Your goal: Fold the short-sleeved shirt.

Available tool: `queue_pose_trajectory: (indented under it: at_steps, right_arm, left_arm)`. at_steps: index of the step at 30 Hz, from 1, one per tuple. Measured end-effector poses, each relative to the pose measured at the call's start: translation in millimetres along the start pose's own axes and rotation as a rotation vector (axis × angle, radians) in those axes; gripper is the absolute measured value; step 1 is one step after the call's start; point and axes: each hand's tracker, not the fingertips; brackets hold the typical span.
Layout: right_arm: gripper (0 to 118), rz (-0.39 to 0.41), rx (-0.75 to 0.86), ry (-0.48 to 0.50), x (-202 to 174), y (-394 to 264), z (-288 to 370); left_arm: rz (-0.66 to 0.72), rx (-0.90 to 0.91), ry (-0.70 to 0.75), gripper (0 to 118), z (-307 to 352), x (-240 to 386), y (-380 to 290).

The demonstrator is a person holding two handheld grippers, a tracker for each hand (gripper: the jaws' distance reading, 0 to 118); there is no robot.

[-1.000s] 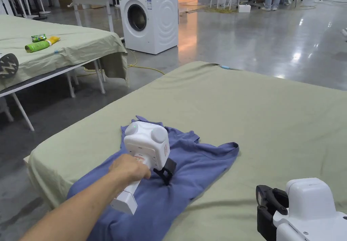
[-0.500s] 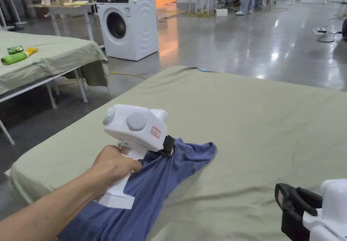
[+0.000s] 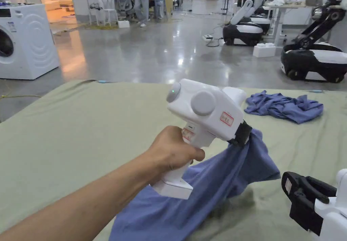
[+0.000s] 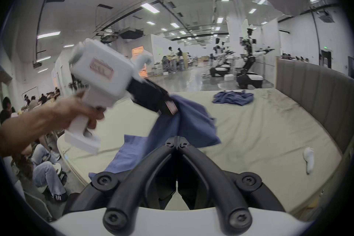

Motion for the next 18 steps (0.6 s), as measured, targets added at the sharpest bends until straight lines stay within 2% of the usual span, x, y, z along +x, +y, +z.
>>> queue_pose_trajectory:
  at_steps: [2,6,10,11,15,18]
  right_arm:
    - [2,-0.008,-0.002,-0.057,18.3,-3.9,9.6]
    - [2,-0.012,-0.011,-0.100,41.9,-15.9,16.9]
    - [2,-0.073,-0.047,-0.105,58.0,-26.4,12.1]
    - [2,-0.075,-0.048,-0.107,58.6,-27.9,11.6]
    - [2,-0.022,-0.035,-0.123,53.6,-28.8,13.6]
    - [2,-0.027,-0.027,-0.111,52.0,-24.2,15.8]
  left_arm:
    - [-0.054,-0.071,-0.073,0,-45.4,32.8,-10.4]
    - [-0.166,-0.218,-0.151,0,-116.5,80.7,-58.0]
    - [-0.060,-0.392,-0.188,5,-173.0,85.3,-101.9]
    - [-0.008,-0.413,-0.189,12,-181.0,77.4,-109.5]
    - [0.118,-0.404,-0.219,80,-164.2,51.7,-112.4]
    - [0.094,-0.222,-0.137,80,-99.0,34.1,-90.3]
